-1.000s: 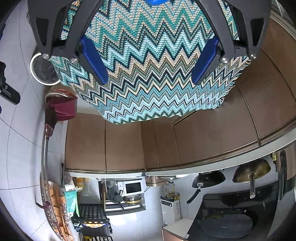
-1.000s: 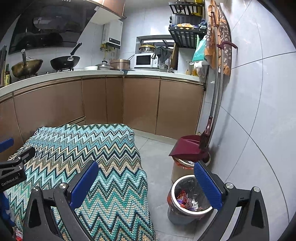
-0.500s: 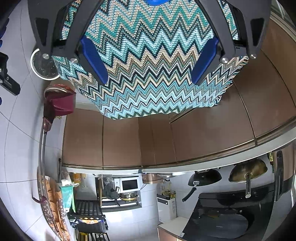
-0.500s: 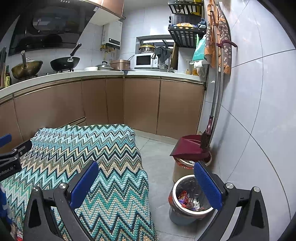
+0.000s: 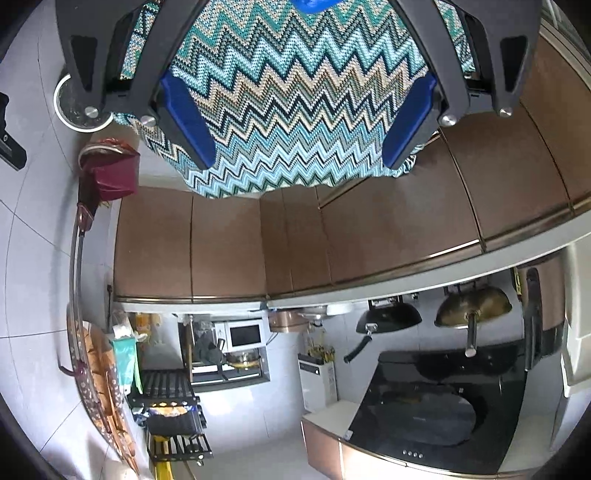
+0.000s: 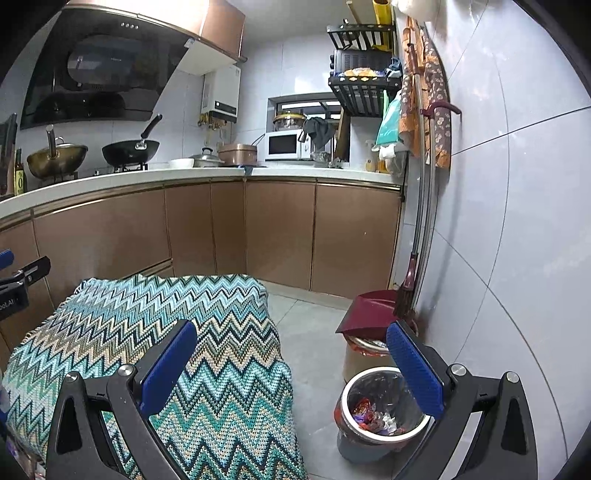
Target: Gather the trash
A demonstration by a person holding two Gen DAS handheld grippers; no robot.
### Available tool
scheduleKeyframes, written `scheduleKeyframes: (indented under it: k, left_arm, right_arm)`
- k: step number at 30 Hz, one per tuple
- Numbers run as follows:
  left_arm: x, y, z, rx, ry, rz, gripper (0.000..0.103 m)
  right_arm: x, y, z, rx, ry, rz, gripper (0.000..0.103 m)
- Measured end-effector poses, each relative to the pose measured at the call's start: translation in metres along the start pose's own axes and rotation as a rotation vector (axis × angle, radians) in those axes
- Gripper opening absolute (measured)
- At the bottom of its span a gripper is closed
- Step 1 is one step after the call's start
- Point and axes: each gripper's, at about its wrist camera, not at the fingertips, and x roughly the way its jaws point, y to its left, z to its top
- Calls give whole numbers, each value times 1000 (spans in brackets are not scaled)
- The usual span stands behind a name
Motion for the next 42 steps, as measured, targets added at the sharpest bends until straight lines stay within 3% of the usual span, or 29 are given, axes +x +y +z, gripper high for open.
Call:
scheduleKeyframes:
  k: [12, 42]
  left_arm:
    - [-14, -4, 4, 14, -26, -8, 91]
    - [4, -25, -15, 46, 49, -60, 91]
  right_arm:
    - [-12, 0, 7, -11, -35, -2, 103]
    - [1, -14, -3, 12, 12, -30, 103]
